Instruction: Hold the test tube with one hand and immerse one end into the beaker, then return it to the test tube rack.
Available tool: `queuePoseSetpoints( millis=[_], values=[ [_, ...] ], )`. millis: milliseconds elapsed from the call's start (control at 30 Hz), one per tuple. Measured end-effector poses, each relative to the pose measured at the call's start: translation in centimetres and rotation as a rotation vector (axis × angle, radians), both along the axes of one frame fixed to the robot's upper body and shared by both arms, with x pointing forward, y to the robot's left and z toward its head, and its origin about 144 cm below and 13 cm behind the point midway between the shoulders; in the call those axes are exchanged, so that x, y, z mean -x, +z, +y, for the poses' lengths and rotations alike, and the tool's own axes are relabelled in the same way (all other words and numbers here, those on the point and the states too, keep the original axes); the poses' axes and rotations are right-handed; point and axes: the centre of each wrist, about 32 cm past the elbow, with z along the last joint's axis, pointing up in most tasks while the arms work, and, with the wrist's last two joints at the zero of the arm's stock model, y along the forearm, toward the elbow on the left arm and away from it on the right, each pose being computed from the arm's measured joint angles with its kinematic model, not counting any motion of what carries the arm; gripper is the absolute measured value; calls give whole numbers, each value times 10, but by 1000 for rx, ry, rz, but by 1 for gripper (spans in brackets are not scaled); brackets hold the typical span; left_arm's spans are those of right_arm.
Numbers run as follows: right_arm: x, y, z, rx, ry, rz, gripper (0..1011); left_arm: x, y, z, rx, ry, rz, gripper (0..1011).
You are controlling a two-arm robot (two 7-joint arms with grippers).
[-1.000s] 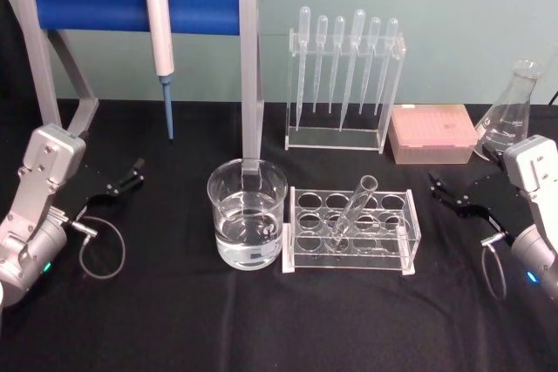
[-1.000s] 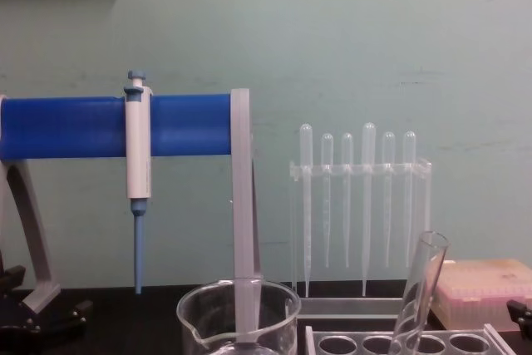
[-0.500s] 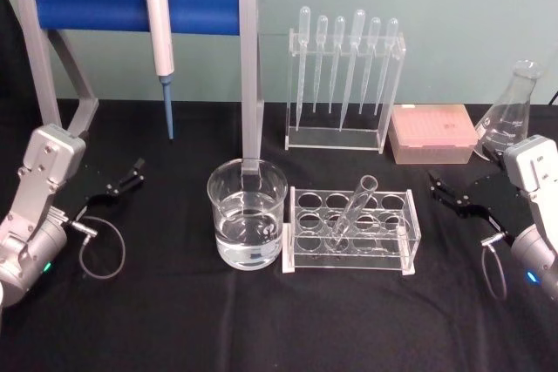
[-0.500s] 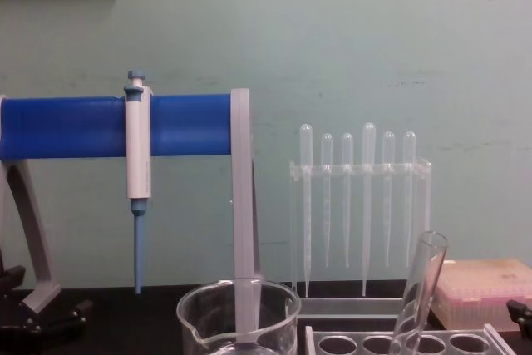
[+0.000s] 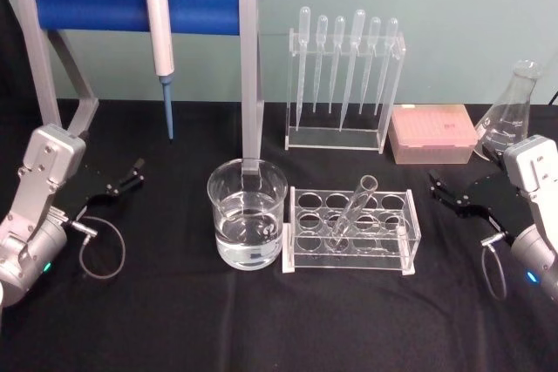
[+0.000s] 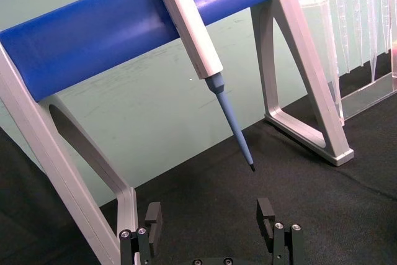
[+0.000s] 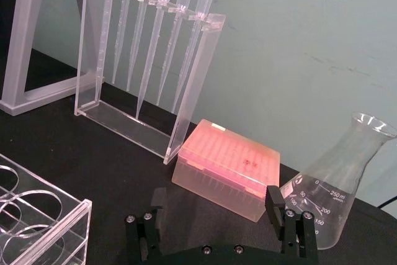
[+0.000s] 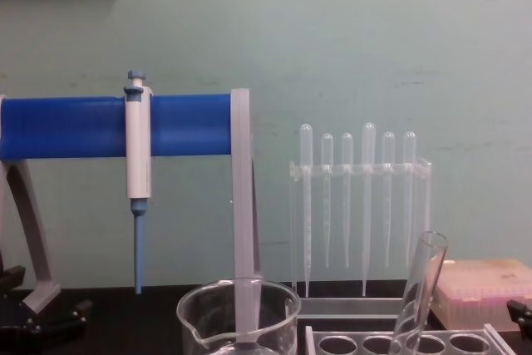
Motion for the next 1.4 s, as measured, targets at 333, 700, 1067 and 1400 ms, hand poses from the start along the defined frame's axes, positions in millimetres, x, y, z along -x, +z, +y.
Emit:
queuePoseSetpoints(
  millis=[333,700,1067,1400],
  values=[
    [-1,4,0,-13,8,-10,1003,0,0,0,0,0,0,1000],
    [7,38,-3,-87,103,-56,1003,0,0,0,0,0,0,1000],
    [23,56,-30,-200,267,27,1003,0,0,0,0,0,0,1000],
    [27,47,-49,-202,503,117,1003,0,0,0,0,0,0,1000]
  ],
)
